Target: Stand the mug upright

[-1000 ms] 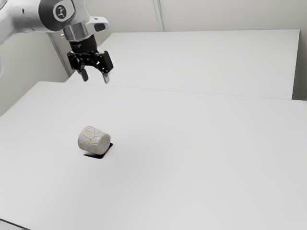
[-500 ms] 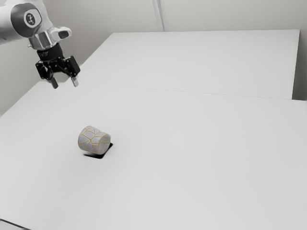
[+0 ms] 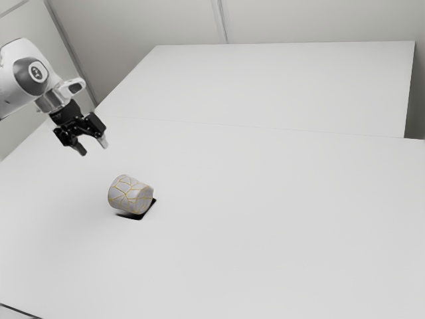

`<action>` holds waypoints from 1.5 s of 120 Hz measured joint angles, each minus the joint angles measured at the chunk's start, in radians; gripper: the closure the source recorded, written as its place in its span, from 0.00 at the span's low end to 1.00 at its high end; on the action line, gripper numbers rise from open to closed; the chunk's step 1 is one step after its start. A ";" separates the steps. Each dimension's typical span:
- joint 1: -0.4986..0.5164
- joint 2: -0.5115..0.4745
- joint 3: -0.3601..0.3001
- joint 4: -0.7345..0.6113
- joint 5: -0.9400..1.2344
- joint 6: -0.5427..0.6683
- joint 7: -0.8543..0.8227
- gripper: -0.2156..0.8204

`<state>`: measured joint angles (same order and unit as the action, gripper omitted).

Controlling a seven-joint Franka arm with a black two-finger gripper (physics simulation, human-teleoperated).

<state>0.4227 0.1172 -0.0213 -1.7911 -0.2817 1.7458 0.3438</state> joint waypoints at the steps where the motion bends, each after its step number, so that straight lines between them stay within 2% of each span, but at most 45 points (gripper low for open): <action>1: 0.000 0.001 0.000 -0.004 -0.004 0.004 0.004 0.24; 49: 0.033 0.059 0.001 -0.104 -0.132 0.116 0.180 0.24; 162: 0.050 0.125 0.001 -0.263 -0.515 0.159 0.452 0.24; 172: 0.050 0.128 0.001 -0.269 -0.545 0.160 0.471 0.27; 180: 0.050 0.128 0.001 -0.272 -0.561 0.160 0.485 0.34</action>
<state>0.4726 0.2454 -0.0199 -2.0629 -0.8424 1.9059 0.8288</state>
